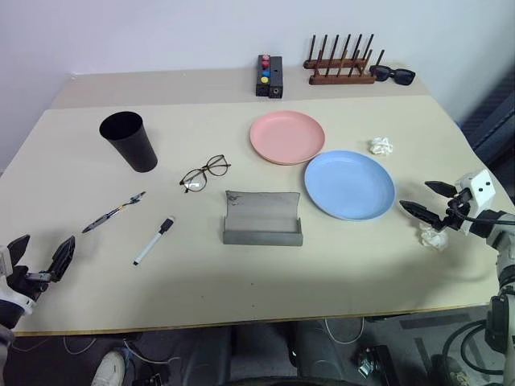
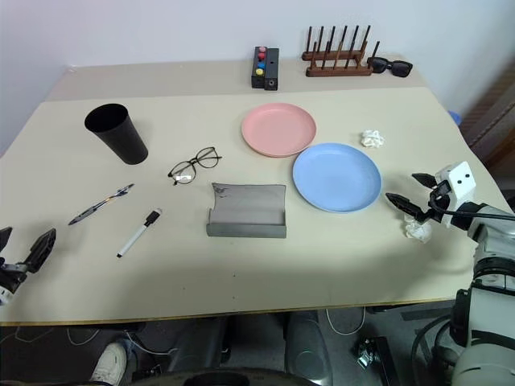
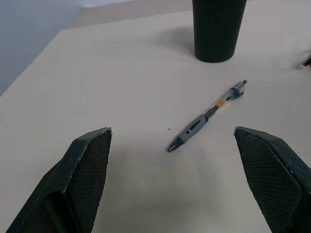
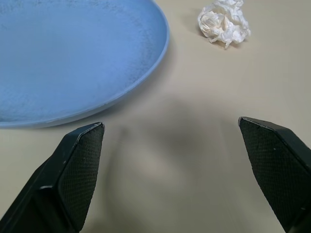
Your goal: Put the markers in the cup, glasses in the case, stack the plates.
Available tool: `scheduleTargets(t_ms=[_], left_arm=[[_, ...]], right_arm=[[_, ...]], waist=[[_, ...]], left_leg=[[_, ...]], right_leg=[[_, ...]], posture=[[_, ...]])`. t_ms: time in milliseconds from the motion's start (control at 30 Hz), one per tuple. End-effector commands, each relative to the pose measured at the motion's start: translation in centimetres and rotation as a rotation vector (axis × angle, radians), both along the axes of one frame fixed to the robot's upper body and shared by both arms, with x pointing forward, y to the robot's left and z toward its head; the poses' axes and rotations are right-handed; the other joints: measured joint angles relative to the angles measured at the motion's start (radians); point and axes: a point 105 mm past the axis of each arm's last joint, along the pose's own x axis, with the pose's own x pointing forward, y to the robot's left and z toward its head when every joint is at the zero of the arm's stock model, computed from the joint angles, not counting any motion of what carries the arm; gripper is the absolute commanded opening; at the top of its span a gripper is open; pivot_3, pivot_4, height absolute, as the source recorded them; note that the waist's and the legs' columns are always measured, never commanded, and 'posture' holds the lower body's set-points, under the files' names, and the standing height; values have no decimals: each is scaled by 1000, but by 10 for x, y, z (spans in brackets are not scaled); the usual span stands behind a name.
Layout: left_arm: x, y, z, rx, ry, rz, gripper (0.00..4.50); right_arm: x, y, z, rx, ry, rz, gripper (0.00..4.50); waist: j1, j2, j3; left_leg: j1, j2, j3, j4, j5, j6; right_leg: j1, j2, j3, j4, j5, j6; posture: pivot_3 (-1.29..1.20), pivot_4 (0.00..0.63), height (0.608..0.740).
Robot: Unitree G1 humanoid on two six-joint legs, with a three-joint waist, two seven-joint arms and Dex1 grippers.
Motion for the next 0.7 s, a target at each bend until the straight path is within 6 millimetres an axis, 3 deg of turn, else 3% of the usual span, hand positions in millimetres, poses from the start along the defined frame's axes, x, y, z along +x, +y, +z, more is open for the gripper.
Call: scheduleTargets(t_ms=[33,667,700], left_arm=[[1,-2,8,18,-30,-6,4111],[8,-3,7,14,-31,-20,4111],[8,-4,7,14,-31,-21,4111]], right_arm=[[2,-8,18,-21,-60,-18,4500],[2,-7,14,-18,-60,-22,4500],[9,5,24,-23,-92,27,4500]], waist=[[0,0,0],[0,0,0],[0,0,0]], left_leg=[[0,0,0,0,0,0],[1,0,0,0,0,0],[1,0,0,0,0,0]], right_leg=[[0,0,0,0,0,0],[1,0,0,0,0,0],[1,0,0,0,0,0]], posture=[[0,150,739],[0,150,739],[0,150,739]])
